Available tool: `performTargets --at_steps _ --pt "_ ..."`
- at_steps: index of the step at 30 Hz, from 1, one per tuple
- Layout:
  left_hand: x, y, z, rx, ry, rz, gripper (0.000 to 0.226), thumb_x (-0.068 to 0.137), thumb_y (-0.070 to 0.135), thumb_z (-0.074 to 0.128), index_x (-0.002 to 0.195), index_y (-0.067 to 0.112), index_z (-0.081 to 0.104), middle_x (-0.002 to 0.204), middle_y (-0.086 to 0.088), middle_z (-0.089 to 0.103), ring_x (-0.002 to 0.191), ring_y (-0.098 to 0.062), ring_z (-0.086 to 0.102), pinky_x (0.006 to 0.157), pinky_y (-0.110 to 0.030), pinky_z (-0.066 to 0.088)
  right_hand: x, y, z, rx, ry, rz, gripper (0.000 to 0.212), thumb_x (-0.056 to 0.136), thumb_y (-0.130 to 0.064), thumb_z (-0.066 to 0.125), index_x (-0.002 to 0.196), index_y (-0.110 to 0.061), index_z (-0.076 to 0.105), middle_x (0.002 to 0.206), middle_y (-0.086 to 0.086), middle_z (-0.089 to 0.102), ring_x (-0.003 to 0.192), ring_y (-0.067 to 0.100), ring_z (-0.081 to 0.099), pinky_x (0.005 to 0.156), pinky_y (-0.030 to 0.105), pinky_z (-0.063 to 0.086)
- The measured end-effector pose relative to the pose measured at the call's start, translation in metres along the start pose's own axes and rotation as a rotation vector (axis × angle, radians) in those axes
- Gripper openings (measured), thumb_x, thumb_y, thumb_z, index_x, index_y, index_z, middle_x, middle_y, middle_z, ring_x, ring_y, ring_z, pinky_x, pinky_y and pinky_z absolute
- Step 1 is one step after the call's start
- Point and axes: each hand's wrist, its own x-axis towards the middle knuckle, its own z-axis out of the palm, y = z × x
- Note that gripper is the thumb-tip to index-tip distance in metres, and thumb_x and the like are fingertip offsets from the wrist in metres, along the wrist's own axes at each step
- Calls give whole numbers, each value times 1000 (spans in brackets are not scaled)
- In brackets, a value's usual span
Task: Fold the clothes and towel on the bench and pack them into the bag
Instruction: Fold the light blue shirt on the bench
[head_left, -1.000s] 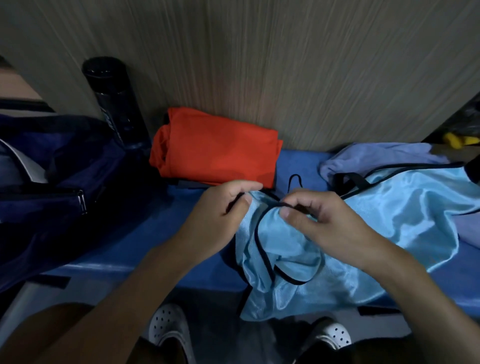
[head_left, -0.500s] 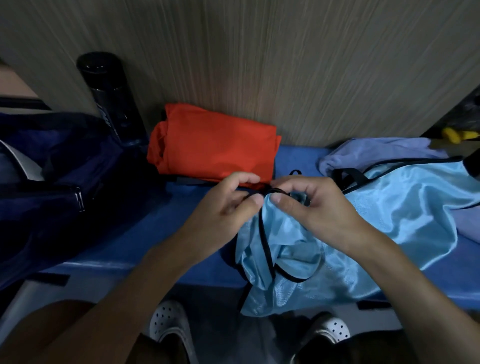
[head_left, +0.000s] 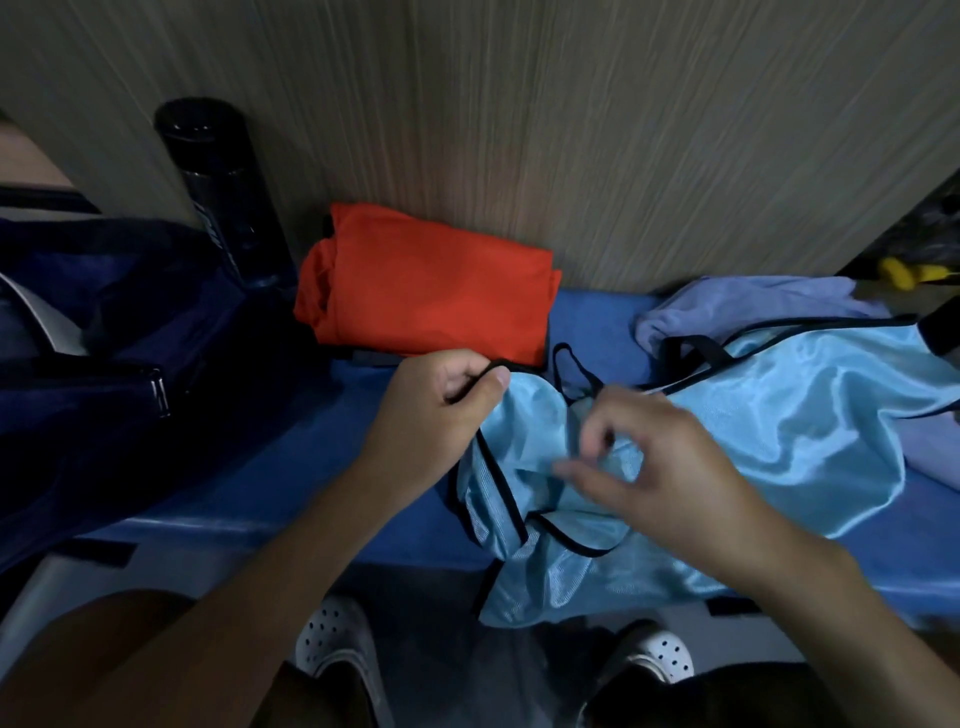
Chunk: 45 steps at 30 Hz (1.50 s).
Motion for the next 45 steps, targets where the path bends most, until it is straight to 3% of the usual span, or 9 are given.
performTargets --at_steps 5,10,17,24,27,32,36,40,45 --pt "1 -2 3 -24 10 9 32 96 15 63 68 2 62 49 -2 42 46 -6 33 45 -23 27 -23 8 21 -459 -318 -111 37 64 -66 54 87 -37 50 73 -18 48 75 7 48 70 28 37" --pt "1 0 7 -23 36 -1 30 96 15 63 68 3 63 49 -5 43 45 -9 34 45 -30 27 -28 12 27 -630 -306 -107 21 72 -40 47 71 -30 66 72 -12 51 78 16 53 71 32 29" --pt "1 6 7 -46 49 -11 30 95 16 63 70 0 62 55 -22 49 50 -14 36 48 -34 28 -13 -20 -18 -180 -110 -67 7 94 -26 51 95 -28 58 83 -26 50 84 -7 50 84 22 36" --pt "6 24 3 -51 38 14 28 94 18 65 70 3 65 65 -23 59 56 -13 44 52 -38 37 5 -61 -72 34 -401 60 16 94 -15 61 88 -28 66 81 -19 63 79 3 60 70 11 42" --pt "3 39 8 -96 -59 38 25 92 22 65 71 10 68 66 -16 66 59 -10 50 55 -35 39 13 -64 -70 70 -234 43 16 93 -14 64 87 -29 66 92 -11 62 89 9 60 80 15 44" --pt "-3 75 7 -140 -228 106 22 96 14 60 79 9 73 73 -20 68 66 -13 54 63 -32 41 16 -60 -76 130 -156 118 22 91 -15 66 84 -35 67 130 -16 55 111 -14 52 95 13 36" --pt "-6 94 1 -147 -284 88 27 99 16 60 78 3 71 58 6 54 58 -3 44 56 -22 35 17 -67 -93 222 -151 125 17 93 -12 64 86 -27 70 103 -13 72 108 1 63 96 17 45" --pt "-9 101 3 -157 -277 66 33 101 26 57 77 5 67 68 -9 57 67 -17 45 61 -35 35 20 -61 -106 133 -69 129 9 91 -13 66 88 -20 72 92 -1 69 90 17 65 85 27 49" --pt "-11 66 5 -110 -135 -168 33 104 18 44 85 8 69 75 6 64 69 -2 56 69 -27 47 16 -56 -124 79 -44 72 20 90 -4 65 88 -23 70 86 -4 61 79 1 60 75 9 40"
